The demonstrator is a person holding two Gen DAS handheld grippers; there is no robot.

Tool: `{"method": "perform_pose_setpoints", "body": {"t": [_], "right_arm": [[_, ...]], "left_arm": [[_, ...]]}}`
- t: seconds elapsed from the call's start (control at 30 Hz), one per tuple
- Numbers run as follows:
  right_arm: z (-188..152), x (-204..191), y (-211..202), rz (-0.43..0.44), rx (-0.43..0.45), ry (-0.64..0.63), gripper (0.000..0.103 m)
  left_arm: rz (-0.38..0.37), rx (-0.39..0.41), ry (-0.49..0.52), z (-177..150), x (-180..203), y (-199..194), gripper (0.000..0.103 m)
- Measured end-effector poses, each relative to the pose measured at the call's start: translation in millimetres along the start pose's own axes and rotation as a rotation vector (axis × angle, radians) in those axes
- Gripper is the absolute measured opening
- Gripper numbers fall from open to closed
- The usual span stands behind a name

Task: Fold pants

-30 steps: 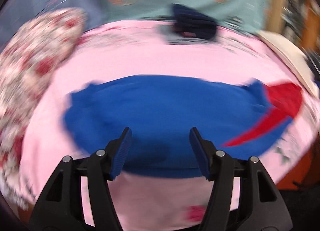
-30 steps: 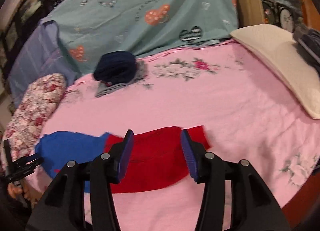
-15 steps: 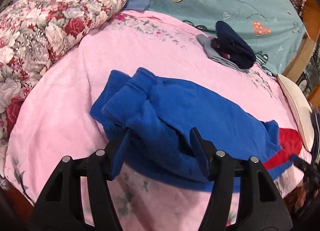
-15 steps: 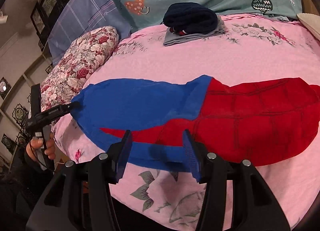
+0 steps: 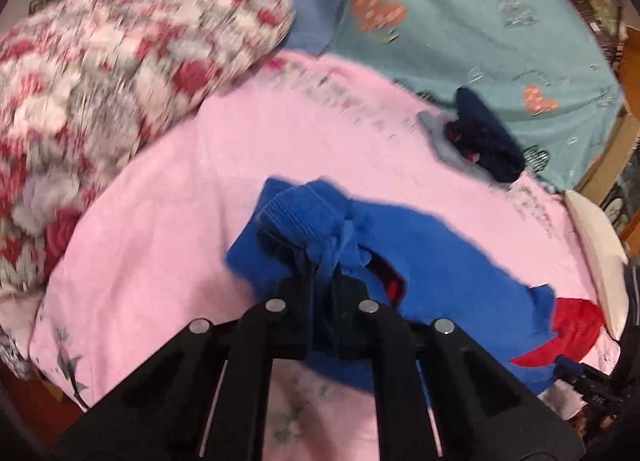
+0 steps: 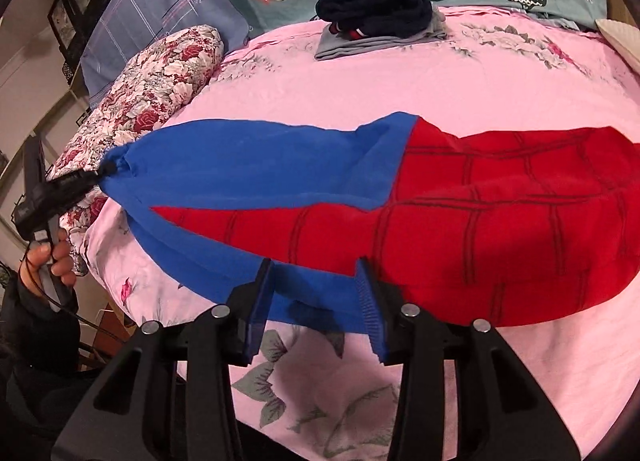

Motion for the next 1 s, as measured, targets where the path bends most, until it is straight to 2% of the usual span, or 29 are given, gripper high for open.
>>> {"method": "perform_pose_setpoints", "body": {"t": [0.07,0.1,0.23,0.33,0.4,0.43,0.47,0.53,0.6,0.67,0.73,0.8,0.87,0.93,1.0], "right_arm": [[0,-3,0,0.005,0.002,-0.013,0.043],[0,-5,0,0.006,-0.001,-0.023,0.043],[1,-9,-3,0.019,0.006,-0.033,0.043],[8,-6,-23,0.022,0.080,-0.021,0.043],[7,2,-26,-0.002,0.076,-0.007,0.044],[3,5,-21,-0.003,0.043,-0.001,0.044],[-8,7,-8,0.005,-0.035,0.001,0.044],[-11,5,-7,-0.013,-0.035,-0.047,0.044],[-9,1,-11,-0.012,-0.041,-0.058,0.044],[-8,2,-17,0.019,-0.029,-0.031,0.044],[-7,6,-30,0.034,0.010,-0.004,0.045],[-5,17,-48,0.012,0.063,0.032,0.045],[-2,45,-75,-0.070,0.141,0.098,0.051],[-6,90,-107,-0.189,0.206,0.215,0.056],[-16,128,-126,-0.272,0.221,0.297,0.056]], "left_arm": [[0.027,-0.063,-0.053,-12,-19,17,0.007],[0.036,-0.069,-0.054,-18,-24,21,0.007],[0.078,-0.031,-0.006,-20,-18,16,0.008],[0.094,-0.009,0.009,-15,-15,8,0.014],[0.102,0.027,0.036,-14,-6,-8,0.016],[0.089,0.046,0.050,-13,1,-20,0.016],[0.067,0.070,0.076,-15,13,-34,0.016],[0.012,0.106,0.142,-17,41,-59,0.018],[-0.081,0.113,0.222,-28,83,-82,0.026],[-0.185,0.093,0.311,-50,129,-97,0.040],[-0.256,0.077,0.403,-74,167,-101,0.043],[-0.284,0.032,0.472,-95,192,-86,0.049],[-0.262,-0.056,0.505,-116,202,-46,0.048],[-0.210,-0.147,0.493,-133,197,-4,0.045],[-0.160,-0.241,0.491,-154,184,26,0.041]]}}
Point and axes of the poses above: each gripper's, at about its wrist camera, not at the fingertips, and y roughly the way its jaws point, x to its right, z to its top, the point moved 8 cm from there along y, roughly the way its jaws point, and after that the axes turned 13 degrees about -y, right-handed, at the moved point
